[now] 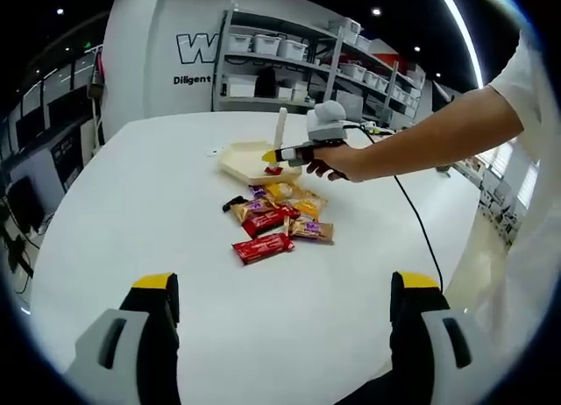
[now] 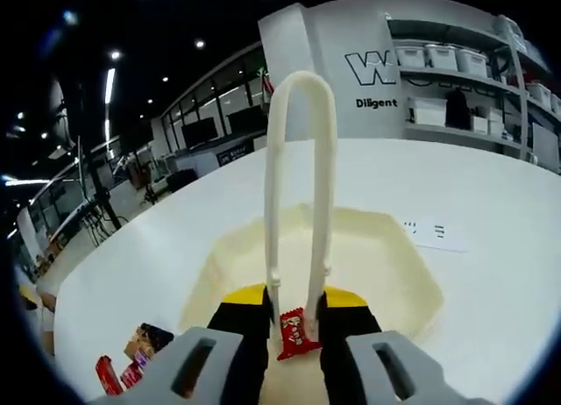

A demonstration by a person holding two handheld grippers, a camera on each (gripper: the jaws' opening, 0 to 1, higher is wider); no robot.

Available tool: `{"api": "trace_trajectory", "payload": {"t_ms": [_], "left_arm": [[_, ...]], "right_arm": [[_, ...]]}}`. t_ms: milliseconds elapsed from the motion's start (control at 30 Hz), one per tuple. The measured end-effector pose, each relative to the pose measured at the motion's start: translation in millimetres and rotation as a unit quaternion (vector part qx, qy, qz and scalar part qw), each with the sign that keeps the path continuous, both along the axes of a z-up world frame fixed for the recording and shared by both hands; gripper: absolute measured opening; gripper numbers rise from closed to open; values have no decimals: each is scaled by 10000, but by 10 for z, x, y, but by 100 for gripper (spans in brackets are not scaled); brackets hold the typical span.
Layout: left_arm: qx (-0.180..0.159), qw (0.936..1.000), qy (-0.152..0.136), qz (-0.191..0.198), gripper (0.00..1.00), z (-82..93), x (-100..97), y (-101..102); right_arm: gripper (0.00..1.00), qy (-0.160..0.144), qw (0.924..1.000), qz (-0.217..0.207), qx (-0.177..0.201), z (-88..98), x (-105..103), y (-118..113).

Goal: Place the target food into the container with the food tongs after gripping and lifting it, then release it inside without dropping or visibly crushing the food.

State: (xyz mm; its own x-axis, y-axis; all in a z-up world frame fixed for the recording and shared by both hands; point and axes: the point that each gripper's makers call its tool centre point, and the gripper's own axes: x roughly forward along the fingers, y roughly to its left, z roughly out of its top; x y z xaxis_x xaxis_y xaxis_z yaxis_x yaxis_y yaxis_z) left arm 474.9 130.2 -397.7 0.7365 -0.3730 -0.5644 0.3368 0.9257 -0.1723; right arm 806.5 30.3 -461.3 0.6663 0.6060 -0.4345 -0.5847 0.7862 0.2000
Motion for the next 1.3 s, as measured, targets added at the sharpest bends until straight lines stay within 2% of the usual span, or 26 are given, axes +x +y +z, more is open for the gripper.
{"api": "trace_trajectory", "payload": {"t_ms": [333,367,500,633,800,833,1067,1300], "left_arm": [[-17,9999,-67,-133,99,57,97,-91],[-5,9999,-82,-144,99,67,104,-93],[3,9998,-99,-157,99,87,93,-100],[19,9998,-94,-173,99,88,76,-100],[17,9997,-128,-225,99,91,75,-123],[11,9996,-155,-242,99,102,80,-134],[4,9989,-220,-425,99,122,93,-210],[-50,9982,-303,-516,99,159,83,-283]], "right_arm": [[16,-210,9997,5,86,175,15,-44],[16,-134,9998,10,157,173,7,-47],[17,-164,9998,10,105,179,11,-68],[15,-133,9993,-81,330,277,10,-107],[14,-195,9991,33,386,417,-103,-207],[14,-193,9990,48,403,386,-107,-229],[14,-261,9987,19,445,469,-194,-378],[14,-248,9987,10,445,552,-542,-508]]}}
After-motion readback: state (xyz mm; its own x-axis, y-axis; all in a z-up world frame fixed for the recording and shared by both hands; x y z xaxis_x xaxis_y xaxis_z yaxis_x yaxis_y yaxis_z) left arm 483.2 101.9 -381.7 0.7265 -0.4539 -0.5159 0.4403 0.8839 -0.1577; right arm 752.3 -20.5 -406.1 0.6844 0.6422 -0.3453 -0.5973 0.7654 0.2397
